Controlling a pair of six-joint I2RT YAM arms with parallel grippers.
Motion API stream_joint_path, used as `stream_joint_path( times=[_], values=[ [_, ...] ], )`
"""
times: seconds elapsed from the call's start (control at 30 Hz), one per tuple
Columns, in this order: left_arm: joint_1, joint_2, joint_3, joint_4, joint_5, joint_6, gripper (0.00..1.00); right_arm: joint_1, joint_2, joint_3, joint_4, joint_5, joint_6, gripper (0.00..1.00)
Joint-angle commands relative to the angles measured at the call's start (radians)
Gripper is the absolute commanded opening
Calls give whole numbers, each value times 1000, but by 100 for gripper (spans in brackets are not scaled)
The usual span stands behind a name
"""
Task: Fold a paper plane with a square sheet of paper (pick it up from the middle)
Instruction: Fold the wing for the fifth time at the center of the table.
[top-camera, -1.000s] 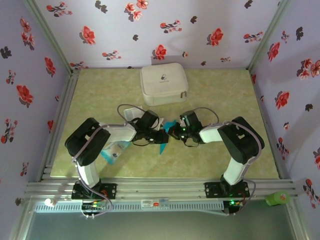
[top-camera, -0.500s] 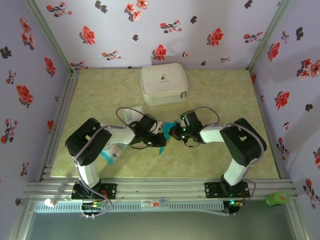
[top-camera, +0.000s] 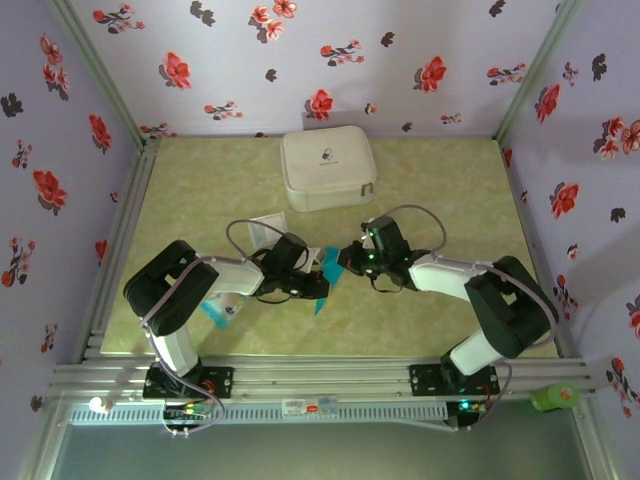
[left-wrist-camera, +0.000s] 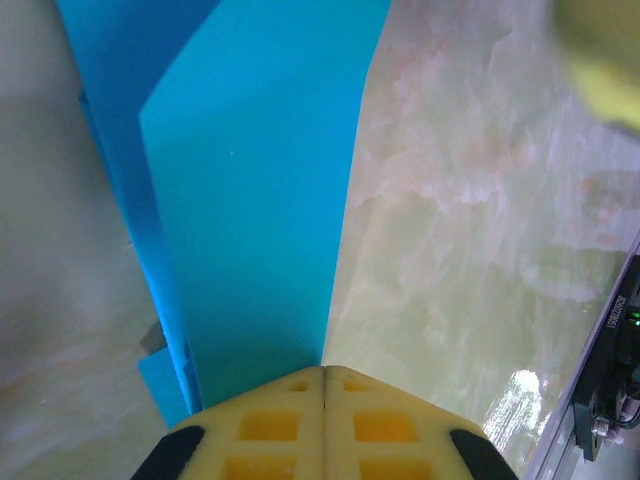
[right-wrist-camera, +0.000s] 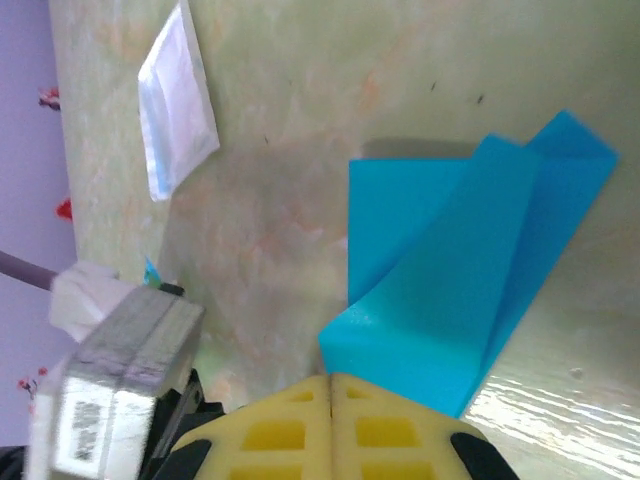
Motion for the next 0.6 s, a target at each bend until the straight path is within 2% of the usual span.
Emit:
stream_joint_path(
  times=[0.0, 0.33, 0.47, 0.57],
  values=[
    [-6, 24, -52, -122, -22, 15, 1, 16, 56, 31, 43, -20, 17, 4],
    [-6, 31, -55, -109, -25, 2, 1, 16, 163, 90, 58, -71, -6, 4],
    [-6, 31, -58, -109, -26, 1, 0, 7, 200, 99, -3, -21, -40, 4],
    [-6, 28, -64, -109, -26, 0, 0, -16, 230, 69, 34, -12, -32, 3]
  ],
)
